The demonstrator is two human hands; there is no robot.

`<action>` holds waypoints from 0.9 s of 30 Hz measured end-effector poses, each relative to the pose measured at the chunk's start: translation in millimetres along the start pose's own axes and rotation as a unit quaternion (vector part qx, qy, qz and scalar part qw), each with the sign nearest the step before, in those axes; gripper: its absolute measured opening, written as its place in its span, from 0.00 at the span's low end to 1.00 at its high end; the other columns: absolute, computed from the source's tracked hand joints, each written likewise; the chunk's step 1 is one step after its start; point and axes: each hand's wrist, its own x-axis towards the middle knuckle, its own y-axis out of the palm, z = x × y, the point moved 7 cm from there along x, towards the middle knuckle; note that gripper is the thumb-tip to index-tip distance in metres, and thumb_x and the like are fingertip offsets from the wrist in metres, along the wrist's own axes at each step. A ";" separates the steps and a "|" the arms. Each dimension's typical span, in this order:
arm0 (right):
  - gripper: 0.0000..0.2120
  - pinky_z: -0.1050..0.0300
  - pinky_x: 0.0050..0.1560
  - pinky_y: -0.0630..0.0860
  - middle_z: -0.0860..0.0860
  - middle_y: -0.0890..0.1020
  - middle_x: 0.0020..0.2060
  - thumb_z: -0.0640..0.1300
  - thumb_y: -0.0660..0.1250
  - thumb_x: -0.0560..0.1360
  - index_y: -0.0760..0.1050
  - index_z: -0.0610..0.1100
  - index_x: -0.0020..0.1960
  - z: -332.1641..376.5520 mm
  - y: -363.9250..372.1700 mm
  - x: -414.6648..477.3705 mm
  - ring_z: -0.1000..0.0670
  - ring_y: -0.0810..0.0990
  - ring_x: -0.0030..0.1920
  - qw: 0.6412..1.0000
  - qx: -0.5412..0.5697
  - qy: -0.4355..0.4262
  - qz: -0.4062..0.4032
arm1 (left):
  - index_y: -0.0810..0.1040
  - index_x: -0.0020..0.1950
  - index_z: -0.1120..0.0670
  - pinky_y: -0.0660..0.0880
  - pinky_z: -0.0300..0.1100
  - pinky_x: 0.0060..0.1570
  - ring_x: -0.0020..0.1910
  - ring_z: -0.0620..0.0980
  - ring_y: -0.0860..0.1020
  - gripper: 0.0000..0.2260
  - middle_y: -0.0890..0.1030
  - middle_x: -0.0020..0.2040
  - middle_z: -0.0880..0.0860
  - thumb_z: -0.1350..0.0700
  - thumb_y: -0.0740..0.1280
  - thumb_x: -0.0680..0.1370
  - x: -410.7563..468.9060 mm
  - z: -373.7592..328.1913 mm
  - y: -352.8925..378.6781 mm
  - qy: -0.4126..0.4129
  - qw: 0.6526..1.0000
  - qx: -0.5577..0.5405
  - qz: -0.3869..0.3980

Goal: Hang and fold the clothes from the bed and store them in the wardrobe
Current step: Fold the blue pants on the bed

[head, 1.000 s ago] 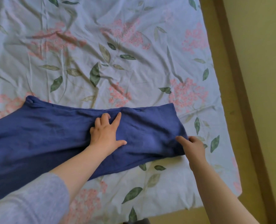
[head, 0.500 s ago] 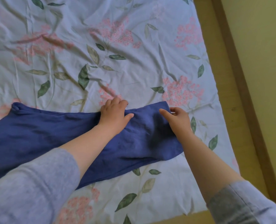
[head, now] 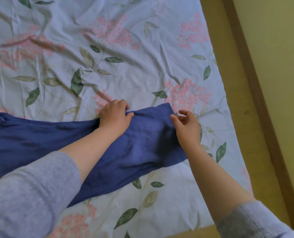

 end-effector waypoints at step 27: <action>0.09 0.46 0.46 0.80 0.44 0.81 0.34 0.44 0.71 0.74 0.74 0.43 0.39 -85.9 -46.0 -49.5 0.41 0.82 0.39 0.992 0.026 0.115 -0.046 | 0.76 0.36 0.53 0.72 0.42 0.30 0.31 0.50 0.75 0.09 0.75 0.34 0.48 0.63 0.75 0.66 -167.6 -5.9 46.9 0.148 0.984 -0.065 0.077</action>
